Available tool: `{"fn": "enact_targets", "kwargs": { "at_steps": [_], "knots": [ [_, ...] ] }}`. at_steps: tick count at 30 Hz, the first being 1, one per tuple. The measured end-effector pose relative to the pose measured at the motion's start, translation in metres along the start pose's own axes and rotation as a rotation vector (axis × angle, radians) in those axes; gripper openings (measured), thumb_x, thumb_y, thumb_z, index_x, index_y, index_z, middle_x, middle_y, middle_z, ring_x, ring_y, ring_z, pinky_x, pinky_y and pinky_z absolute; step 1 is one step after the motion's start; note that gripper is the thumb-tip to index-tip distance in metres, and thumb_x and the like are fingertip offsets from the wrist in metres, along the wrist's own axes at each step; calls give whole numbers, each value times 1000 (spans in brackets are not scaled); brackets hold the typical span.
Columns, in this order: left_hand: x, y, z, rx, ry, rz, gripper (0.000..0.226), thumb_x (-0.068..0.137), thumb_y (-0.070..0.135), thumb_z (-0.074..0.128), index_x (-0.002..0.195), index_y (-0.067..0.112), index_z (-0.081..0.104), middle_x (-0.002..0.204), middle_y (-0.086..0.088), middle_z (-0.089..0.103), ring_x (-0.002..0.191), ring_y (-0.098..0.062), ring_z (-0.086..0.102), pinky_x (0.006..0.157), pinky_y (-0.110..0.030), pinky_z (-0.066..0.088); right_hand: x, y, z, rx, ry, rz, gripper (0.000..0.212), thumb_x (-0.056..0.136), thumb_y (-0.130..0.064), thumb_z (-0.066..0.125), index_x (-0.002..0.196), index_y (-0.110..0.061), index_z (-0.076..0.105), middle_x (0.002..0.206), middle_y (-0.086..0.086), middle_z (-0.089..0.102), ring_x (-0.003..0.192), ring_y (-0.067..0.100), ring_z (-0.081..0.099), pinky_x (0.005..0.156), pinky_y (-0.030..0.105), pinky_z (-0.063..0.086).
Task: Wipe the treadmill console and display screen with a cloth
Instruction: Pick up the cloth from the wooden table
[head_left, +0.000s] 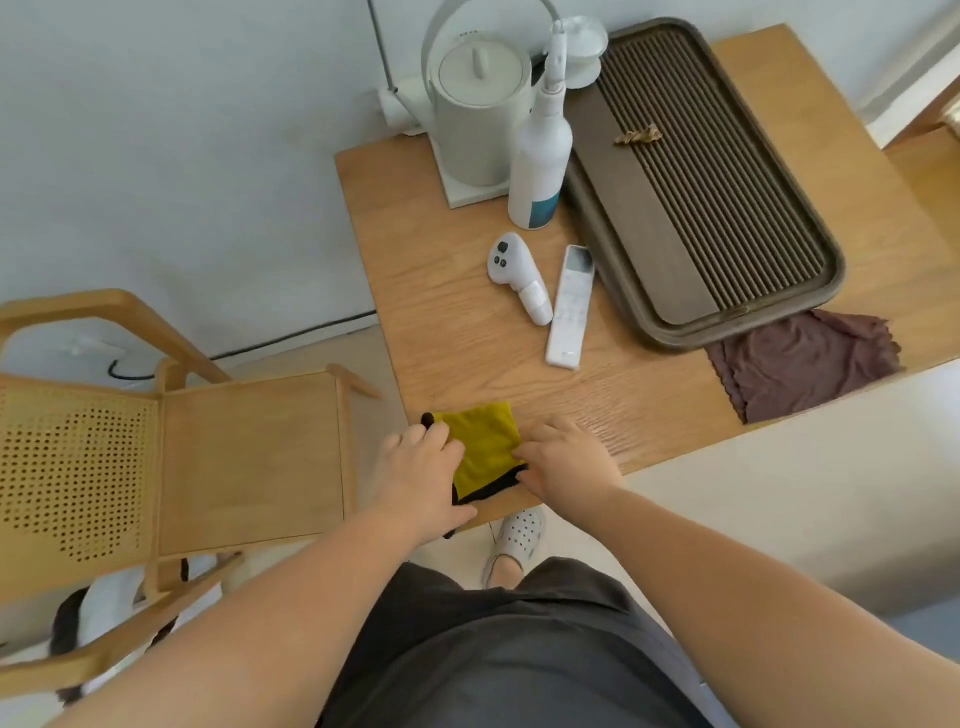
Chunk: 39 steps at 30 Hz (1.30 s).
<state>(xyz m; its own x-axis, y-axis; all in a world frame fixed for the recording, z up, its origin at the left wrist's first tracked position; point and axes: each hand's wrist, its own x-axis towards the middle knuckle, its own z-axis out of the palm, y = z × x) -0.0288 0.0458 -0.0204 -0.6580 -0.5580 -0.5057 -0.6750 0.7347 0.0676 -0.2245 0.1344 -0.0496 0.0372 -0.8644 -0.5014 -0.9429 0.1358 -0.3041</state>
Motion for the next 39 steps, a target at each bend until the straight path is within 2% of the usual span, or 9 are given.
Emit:
{"fn": "enact_targets", "kwargs": {
  "at_steps": [4,8,12,15,18,21,26,31,39],
  "knots": [
    [4,10,1,29,27,-26,55,85,64,58,121,23,54,124,0,48,118,-24,44,98,-40,36,-1,2,3,23,45,-23,39,102,-37,39,109,-22,75,112,-6,67,116,24,51,96,40,46],
    [8,11,-5,-118,76,-33,33,88,48,56,106,22,63,111,2,55,112,-23,49,92,-38,39,-4,6,3,130,268,-20,40,91,-37,38,79,-17,70,81,-2,67,81,27,63,69,40,57],
    [12,7,-19,-328,178,-27,28,85,42,52,92,19,66,95,4,63,96,-24,57,79,-37,45,-14,5,-14,309,330,38,19,97,-25,56,92,-11,67,83,6,67,78,32,63,65,36,45],
    [10,10,-44,-507,294,-44,19,88,35,55,96,24,67,90,7,65,90,-19,58,75,-36,47,-31,4,-30,436,415,92,22,95,-30,54,102,-16,70,81,2,69,75,27,63,66,39,50],
    [7,16,-70,-655,338,20,8,96,27,58,101,30,63,88,13,65,84,-11,59,69,-32,48,-52,0,-45,579,508,165,6,89,-18,65,91,-20,70,73,-5,64,72,19,61,66,32,48],
    [1,25,-98,-751,341,127,6,100,28,56,97,30,61,80,12,65,76,-8,61,63,-32,49,-77,-7,-59,629,588,253,16,85,-12,69,84,-27,63,69,-13,55,70,11,55,62,21,41],
    [-14,48,-139,-872,291,296,16,97,24,60,83,29,65,73,7,66,73,-9,60,62,-24,46,-127,-19,-63,713,689,404,15,82,-16,68,86,-31,65,79,-9,64,79,12,61,69,30,51],
    [-46,77,-167,-829,154,498,14,95,31,60,82,30,65,73,11,65,78,-12,61,67,-30,49,-189,-60,-47,759,779,605,20,83,-11,69,73,-28,63,72,-4,63,68,6,55,63,22,44],
    [-96,106,-149,-821,-21,684,15,95,25,64,80,28,67,70,10,64,78,-10,62,69,-29,52,-286,-122,14,830,811,933,20,82,-14,67,77,-33,64,80,-7,70,82,18,68,77,39,57]
  ]
}}
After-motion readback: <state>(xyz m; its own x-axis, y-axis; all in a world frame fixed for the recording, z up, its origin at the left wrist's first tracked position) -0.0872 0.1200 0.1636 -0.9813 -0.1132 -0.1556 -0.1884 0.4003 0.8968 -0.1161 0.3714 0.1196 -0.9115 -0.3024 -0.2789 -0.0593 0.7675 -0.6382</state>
